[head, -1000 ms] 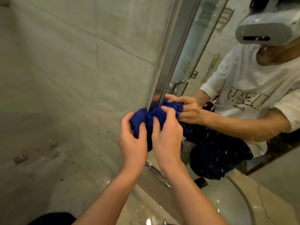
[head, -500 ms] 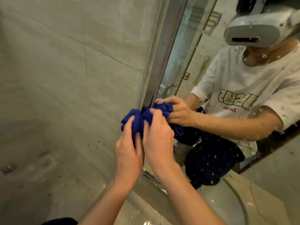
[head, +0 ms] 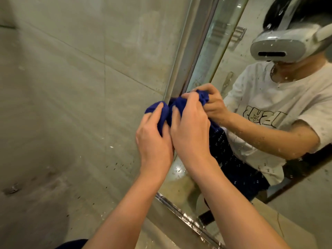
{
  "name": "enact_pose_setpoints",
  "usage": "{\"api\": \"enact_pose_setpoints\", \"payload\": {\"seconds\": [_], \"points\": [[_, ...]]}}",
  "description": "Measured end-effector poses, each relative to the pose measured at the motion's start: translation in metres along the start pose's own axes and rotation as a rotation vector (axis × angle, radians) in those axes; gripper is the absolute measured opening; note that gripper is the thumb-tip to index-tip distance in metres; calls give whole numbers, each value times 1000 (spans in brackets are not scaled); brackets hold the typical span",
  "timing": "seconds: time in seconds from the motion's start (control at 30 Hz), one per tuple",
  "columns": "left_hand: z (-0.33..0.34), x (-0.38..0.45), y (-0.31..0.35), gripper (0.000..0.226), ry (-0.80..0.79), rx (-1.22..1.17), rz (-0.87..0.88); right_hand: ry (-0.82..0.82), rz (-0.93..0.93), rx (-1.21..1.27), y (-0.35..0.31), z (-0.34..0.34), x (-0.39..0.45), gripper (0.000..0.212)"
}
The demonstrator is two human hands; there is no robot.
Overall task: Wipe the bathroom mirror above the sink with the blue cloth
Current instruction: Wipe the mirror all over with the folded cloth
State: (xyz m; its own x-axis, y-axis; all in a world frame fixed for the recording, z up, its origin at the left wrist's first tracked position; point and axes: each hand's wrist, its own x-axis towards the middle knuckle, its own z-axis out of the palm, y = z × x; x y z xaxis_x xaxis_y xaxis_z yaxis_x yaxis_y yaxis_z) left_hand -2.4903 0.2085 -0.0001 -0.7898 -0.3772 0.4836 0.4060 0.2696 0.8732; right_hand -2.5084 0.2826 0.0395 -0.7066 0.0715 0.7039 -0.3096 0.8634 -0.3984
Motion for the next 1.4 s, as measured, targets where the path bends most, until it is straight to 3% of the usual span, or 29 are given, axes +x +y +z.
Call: {"api": "enact_pose_setpoints", "payload": {"seconds": [0.1, 0.2, 0.3, 0.4, 0.47, 0.53, 0.63, 0.77, 0.9, 1.0, 1.13, 1.2, 1.3, 1.33, 1.4], "points": [[7, -2, -6, 39, 45, 33, 96, -192, 68, 93, 45, 14, 33, 22], [9, -16, -34, 41, 42, 76, 86, -42, -36, -89, 30, 26, -11, 19], [4, -37, -66, 41, -31, 140, -52, -90, -47, -82, 10, 40, -65, 20], [-4, -50, -83, 38, -113, 160, -279, -271, 140, -89, 32, 59, -78, 9], [-8, -52, -77, 31, -45, 103, -353, -282, 166, -44, 29, 54, -78, 9], [-9, -51, -55, 29, 63, 33, -316, -221, 142, 33, 13, 34, -66, 11], [-3, -28, -2, 26, 133, -115, -112, -4, 44, 91, -12, -10, -7, 15], [3, 26, 50, 30, 183, 99, 87, 34, -71, 1, -35, -47, 49, 16], [-1, 23, 32, 31, 142, 206, 128, 123, -189, -36, -27, -27, 31, 18], [1, 5, 2, 35, 71, 251, 78, 95, -146, -85, -12, -3, 12, 21], [-6, -15, -28, 34, -32, 290, -71, -8, -95, -128, -11, 14, -31, 9], [-9, -14, -27, 32, -46, 204, -139, -182, -9, -79, 6, 22, -25, 11], [-8, -4, -5, 31, -4, 143, -157, -449, 111, 48, 64, 31, 29, 32], [-7, 1, 8, 32, 22, 115, -104, -408, 125, 88, 68, 22, 45, 37], [-5, 18, 45, 36, 88, 43, 71, -140, 82, 92, 32, -12, 66, 27]]}}
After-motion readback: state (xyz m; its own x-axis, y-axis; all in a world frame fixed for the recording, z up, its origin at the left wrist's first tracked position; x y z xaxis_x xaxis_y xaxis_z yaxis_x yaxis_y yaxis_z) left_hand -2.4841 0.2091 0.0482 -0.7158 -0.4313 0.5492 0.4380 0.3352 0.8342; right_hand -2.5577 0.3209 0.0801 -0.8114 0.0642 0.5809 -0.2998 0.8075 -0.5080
